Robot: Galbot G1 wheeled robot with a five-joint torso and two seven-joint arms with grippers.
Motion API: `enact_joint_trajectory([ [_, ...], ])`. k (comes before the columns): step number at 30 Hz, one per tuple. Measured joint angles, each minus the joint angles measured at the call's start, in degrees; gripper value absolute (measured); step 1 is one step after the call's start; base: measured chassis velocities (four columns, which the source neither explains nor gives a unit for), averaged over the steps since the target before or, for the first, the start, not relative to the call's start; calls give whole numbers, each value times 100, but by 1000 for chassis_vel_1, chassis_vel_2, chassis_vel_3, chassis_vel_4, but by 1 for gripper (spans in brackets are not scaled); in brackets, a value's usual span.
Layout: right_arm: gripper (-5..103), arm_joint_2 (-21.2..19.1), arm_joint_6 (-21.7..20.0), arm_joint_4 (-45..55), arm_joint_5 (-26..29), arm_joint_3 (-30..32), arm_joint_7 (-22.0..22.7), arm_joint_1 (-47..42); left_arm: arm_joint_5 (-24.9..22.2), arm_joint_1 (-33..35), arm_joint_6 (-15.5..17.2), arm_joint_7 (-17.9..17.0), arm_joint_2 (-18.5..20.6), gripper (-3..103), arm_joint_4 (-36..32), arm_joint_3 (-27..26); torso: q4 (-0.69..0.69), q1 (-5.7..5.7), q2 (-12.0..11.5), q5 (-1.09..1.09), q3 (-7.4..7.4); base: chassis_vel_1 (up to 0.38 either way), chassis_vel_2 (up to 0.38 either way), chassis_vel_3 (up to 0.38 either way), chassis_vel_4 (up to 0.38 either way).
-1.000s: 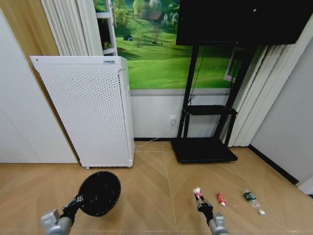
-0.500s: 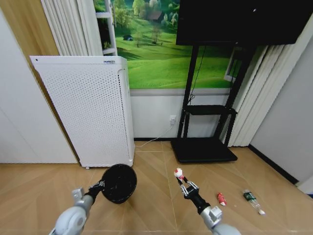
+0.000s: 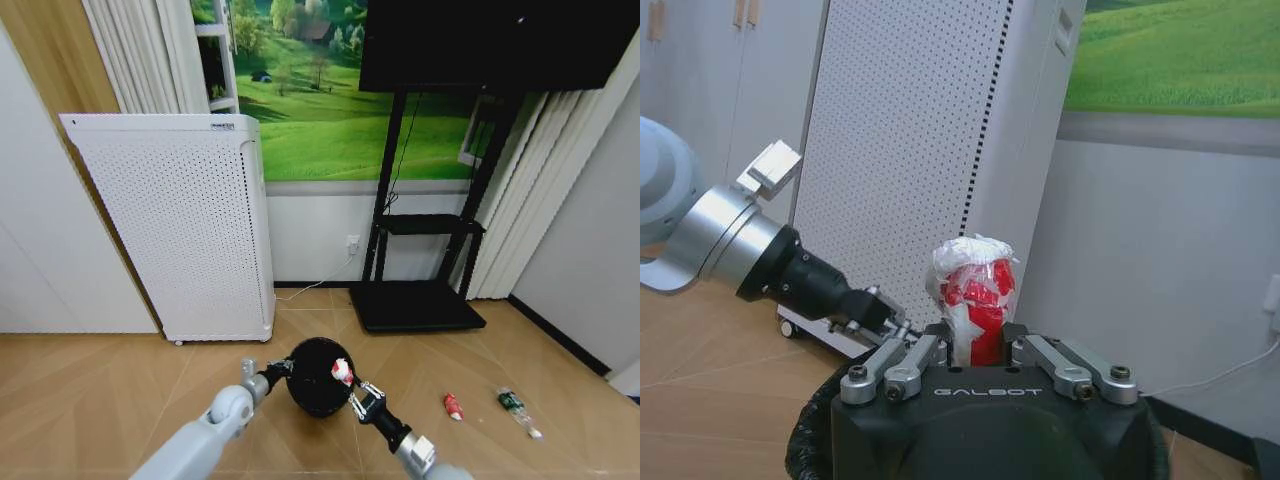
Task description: Pick up the trash bin and place the garbage on the floor into it.
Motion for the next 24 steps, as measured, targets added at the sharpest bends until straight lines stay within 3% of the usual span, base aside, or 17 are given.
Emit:
enact_joint_trajectory([
  [7,22,231,3,-211,-109,-154,208,-67,-13,237,57,37,22,7,-380,-51,0,0,0,0,-1,0,0,0,0],
  [8,33,258,-25,-216,-89,-191,338,-68,-3,341,67,14,52,7,-507,-141,0,0,1,0,-1,0,0,0,0],
  [11,38,267,-82,-193,-58,-220,495,-70,6,441,82,-10,78,7,-610,-236,0,0,1,0,-1,0,0,0,0],
  [13,48,279,-139,-116,-7,-226,702,-82,47,624,92,-37,108,7,-751,-429,0,0,1,-1,-1,0,0,0,0],
  [14,48,279,-139,-116,-7,-226,702,-82,47,624,92,-37,108,7,-751,-429,0,0,1,-1,-1,0,0,0,0],
  [19,70,167,-152,39,89,-114,830,-163,148,1114,98,-148,155,7,-1029,-950,-1,0,1,-1,-1,0,0,0,0],
  [24,82,109,-148,134,168,-45,885,-170,201,1462,98,-218,233,7,-1161,-1307,0,0,1,0,-1,0,0,0,0],
])
